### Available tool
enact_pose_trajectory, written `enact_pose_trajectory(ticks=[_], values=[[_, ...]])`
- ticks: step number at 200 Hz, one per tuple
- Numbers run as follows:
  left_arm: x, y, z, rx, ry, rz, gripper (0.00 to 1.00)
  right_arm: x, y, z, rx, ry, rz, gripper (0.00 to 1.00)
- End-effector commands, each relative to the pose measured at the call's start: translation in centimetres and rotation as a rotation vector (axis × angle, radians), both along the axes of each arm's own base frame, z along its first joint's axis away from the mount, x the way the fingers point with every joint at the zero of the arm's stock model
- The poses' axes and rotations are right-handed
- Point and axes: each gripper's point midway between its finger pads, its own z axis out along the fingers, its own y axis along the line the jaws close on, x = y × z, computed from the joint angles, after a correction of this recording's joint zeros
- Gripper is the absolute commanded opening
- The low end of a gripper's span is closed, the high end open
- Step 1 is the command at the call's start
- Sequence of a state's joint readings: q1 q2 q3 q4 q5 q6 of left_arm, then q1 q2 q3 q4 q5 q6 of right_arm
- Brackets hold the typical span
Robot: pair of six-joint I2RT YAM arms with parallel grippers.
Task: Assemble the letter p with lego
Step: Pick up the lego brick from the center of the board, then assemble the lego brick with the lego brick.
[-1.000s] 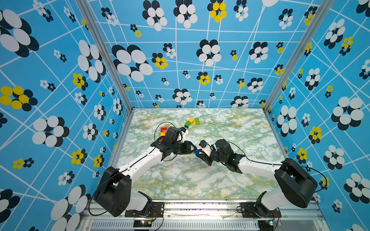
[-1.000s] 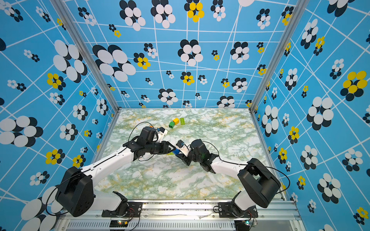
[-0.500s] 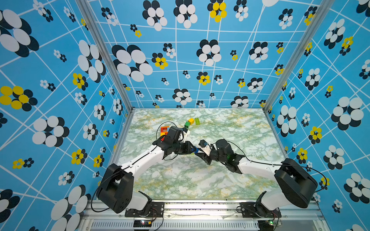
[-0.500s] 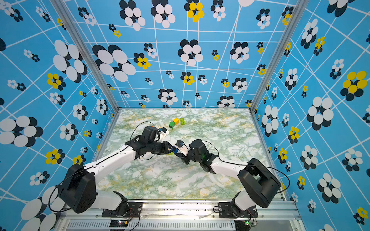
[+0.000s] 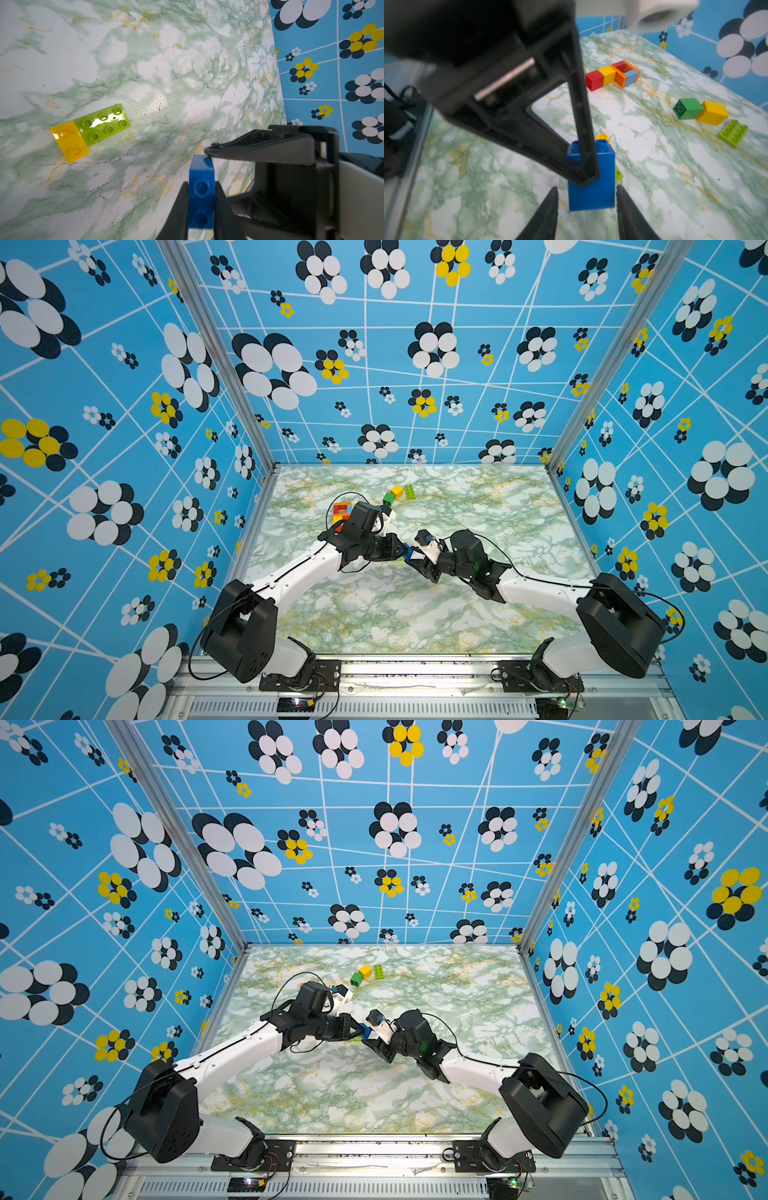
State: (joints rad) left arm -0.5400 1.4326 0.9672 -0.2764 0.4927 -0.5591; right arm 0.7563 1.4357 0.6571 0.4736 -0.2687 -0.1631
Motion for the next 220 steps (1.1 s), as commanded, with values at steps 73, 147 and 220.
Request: enact_pose_trajectory(ticks=[73,147,220], values=[[1.3,2.1,-4.7,0.510,0.022,0.317,0.01,1.5,-11.5,3.1,-0.079,0.021,-0.595,0.73],[3.0,1.5,-6.3,0.717,-0.031,0.398,0.00,1.3,-16.3,3.6,0.015,-0.059,-0.804,0.78],[4.4,0.3,-8.0,0.734,-0.022,0.435,0.00,0.7,-17.8,4.5,0.089,-0.086,-0.854,0.82]])
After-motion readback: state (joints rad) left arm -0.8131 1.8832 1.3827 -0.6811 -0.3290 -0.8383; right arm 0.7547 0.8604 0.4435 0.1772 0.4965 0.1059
